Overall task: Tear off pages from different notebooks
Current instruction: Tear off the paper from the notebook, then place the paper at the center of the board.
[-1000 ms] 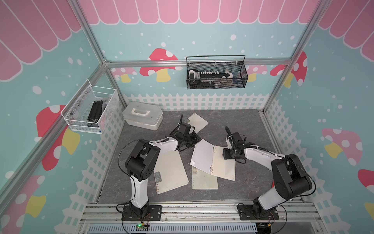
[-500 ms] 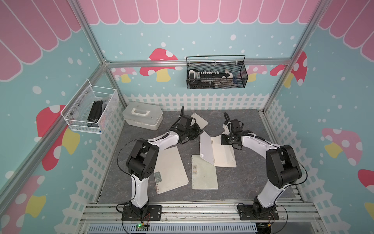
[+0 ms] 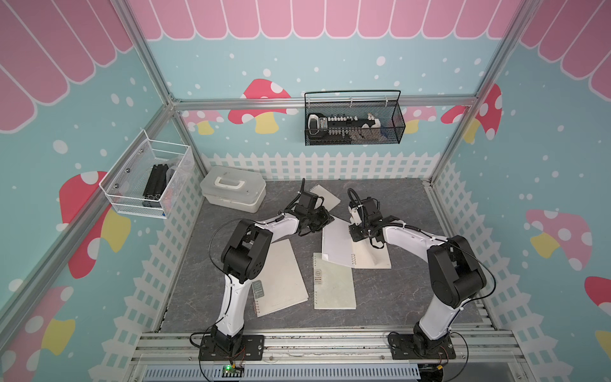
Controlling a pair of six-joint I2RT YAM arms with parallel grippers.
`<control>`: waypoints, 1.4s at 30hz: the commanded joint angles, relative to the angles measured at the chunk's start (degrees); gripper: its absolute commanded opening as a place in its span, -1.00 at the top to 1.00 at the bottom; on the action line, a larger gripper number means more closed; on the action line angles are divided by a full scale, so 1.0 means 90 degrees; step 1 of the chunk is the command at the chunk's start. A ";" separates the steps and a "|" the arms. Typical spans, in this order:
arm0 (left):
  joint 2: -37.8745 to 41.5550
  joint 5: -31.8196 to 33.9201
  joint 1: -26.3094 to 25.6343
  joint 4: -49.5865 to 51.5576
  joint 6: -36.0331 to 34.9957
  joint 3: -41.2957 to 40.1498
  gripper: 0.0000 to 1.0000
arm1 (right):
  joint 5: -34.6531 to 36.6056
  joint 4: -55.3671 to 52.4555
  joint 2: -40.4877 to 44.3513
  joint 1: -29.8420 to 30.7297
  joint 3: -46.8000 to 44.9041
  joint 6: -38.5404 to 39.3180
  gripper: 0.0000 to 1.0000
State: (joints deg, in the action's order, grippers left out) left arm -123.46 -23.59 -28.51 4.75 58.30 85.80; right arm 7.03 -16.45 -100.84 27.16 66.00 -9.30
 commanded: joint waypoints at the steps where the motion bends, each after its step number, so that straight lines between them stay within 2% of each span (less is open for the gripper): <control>1: -0.0067 -0.0103 0.0051 0.0034 0.0008 0.0105 0.99 | 0.0818 0.0238 0.0190 0.0315 -0.0165 0.0535 0.99; 6: -0.0104 0.0166 0.0096 0.0280 0.0240 0.0164 1.00 | 0.0955 0.1301 0.0764 0.0832 -0.0982 0.1080 1.00; 10: -0.0012 0.0507 0.0113 0.0360 0.0520 0.0055 1.00 | 0.0723 0.2203 0.1369 0.1145 -0.1783 0.1413 1.00; 18: 0.0134 0.1030 0.0126 0.0340 0.0858 -0.0063 1.00 | 0.0669 0.2460 0.2046 0.1761 -0.2667 0.1513 1.00; 20: 0.0113 0.1015 0.0142 0.0341 0.0832 -0.0028 1.00 | 0.0328 0.2143 0.2377 0.1834 -0.2761 0.1259 1.00; 25: 0.0058 0.0990 0.0228 0.0341 0.0734 0.0033 1.00 | -0.1296 0.1782 0.3937 0.2269 -0.3328 0.0462 1.00; 29: 0.0038 0.1051 0.0265 0.0466 0.0614 0.0141 1.00 | -0.1840 0.1160 0.4993 0.2699 -0.3485 -0.0193 1.00; 31: 0.0000 0.1020 0.0280 0.0532 0.0534 0.0212 1.00 | -0.1645 0.0602 0.5363 0.2781 -0.3382 -0.0523 1.00; 33: -0.0013 0.1030 0.0287 0.0632 0.0432 0.0278 1.00 | -0.0994 -0.0098 0.5739 0.2767 -0.3166 -0.0905 1.00; 35: -0.0046 0.0965 0.0306 0.0697 0.0360 0.0326 1.00 | 0.0440 -0.0903 0.5792 0.2637 -0.2814 -0.1294 1.00; 37: -0.0042 0.0935 0.0326 0.0752 0.0307 0.0373 1.00 | 0.1613 -0.1706 0.5391 0.2097 -0.2438 -0.1763 1.00; 38: -0.0038 0.0946 0.0335 0.0801 0.0280 0.0412 1.00 | 0.1668 -0.2030 0.5043 0.1572 -0.2307 -0.2051 1.00; 40: -0.0032 0.0972 0.0346 0.0932 0.0211 0.0517 1.00 | 0.0941 -0.2076 0.4513 0.0744 -0.2324 -0.2321 1.00; 42: -0.0033 0.0977 0.0375 0.0992 0.0169 0.0601 1.00 | 0.0859 -0.1940 0.4244 0.0606 -0.2524 -0.2656 1.00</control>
State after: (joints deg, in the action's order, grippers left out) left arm -123.44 -15.99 -25.89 11.27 61.47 89.14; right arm 12.80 -26.00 -59.59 34.35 45.43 -25.41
